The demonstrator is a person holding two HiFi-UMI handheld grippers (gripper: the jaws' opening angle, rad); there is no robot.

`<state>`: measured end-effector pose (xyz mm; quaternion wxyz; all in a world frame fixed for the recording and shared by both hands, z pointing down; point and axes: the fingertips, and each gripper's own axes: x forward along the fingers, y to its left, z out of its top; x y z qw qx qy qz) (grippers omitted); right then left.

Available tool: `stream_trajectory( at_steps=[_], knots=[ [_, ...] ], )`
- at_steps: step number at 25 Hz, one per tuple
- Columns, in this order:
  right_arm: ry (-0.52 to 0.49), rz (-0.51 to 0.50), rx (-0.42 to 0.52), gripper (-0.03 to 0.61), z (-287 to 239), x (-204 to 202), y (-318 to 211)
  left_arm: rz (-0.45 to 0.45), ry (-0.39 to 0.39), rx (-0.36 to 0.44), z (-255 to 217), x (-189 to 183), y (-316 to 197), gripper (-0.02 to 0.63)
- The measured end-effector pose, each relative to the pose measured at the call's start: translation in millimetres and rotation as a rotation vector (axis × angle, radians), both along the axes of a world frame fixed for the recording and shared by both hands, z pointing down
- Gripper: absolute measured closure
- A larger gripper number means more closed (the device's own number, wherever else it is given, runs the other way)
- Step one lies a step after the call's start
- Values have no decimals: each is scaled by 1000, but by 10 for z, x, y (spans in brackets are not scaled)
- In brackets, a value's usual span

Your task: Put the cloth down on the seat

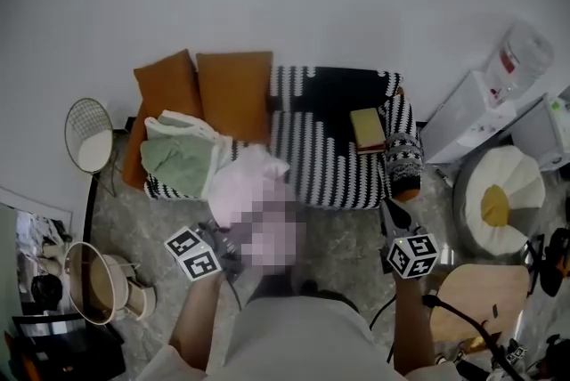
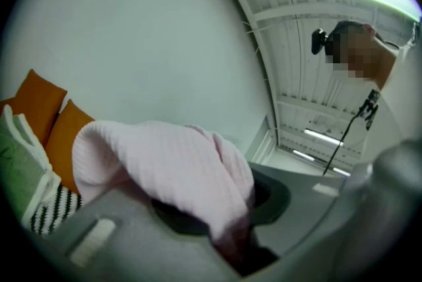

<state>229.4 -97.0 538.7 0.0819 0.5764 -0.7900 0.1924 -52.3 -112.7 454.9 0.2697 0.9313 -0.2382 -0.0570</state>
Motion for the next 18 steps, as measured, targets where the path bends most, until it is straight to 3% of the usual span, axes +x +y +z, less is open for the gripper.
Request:
stream_trajectory(
  at_steps=[18],
  knots=[
    [70, 94, -32, 578, -40, -541, -1036, 164, -17, -23, 174, -278, -1227, 522]
  ],
)
